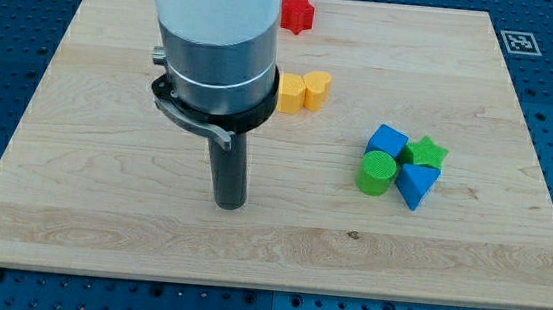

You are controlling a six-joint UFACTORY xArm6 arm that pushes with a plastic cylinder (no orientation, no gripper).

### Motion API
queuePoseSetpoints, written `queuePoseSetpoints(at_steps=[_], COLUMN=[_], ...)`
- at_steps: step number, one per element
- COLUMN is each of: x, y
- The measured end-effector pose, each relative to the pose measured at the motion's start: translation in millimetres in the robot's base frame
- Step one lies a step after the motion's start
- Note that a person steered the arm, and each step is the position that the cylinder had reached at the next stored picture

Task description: Move your arm towards the center right of the board

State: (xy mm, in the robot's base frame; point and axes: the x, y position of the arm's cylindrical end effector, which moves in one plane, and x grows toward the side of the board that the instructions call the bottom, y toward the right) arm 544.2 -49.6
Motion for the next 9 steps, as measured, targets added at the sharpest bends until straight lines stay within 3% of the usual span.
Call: queuePoseSetpoints(at_steps=[3, 4, 5, 6, 8, 9], x=[1.0, 54.7, 74.8, 74.6, 74.2, 72.7], y=[32.0, 47.2, 60.8, 95.8, 112.2, 226.6])
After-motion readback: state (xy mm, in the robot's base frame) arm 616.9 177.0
